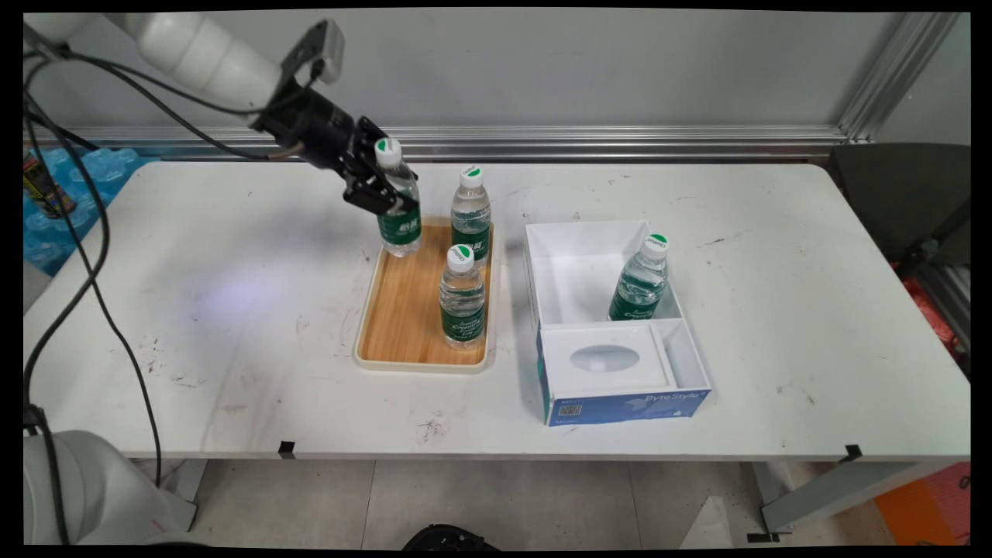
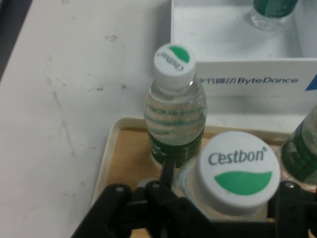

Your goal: Place the picked object on the tray

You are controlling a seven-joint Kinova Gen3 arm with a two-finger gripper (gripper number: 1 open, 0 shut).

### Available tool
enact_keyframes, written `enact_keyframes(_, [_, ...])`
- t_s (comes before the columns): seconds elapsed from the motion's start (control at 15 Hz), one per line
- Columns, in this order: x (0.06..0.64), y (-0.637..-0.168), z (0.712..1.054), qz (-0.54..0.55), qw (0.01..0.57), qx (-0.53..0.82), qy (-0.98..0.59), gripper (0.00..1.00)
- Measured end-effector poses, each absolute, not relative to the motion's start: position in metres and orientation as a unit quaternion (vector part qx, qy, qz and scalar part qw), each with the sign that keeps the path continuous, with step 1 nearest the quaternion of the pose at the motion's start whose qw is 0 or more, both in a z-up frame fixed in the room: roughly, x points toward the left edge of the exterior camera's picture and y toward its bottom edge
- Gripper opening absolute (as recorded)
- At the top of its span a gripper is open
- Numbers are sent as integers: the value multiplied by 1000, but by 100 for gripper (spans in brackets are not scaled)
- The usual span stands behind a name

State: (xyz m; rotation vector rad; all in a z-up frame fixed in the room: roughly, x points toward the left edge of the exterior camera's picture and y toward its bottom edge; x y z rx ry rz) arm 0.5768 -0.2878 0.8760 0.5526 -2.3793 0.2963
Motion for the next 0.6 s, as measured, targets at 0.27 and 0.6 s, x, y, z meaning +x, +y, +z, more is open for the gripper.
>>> enact_keyframes(0.27, [575, -295, 850, 110, 331, 206, -914, 0])
enact_keyframes(0.6, [573, -304, 820, 106, 328, 203, -916, 0])
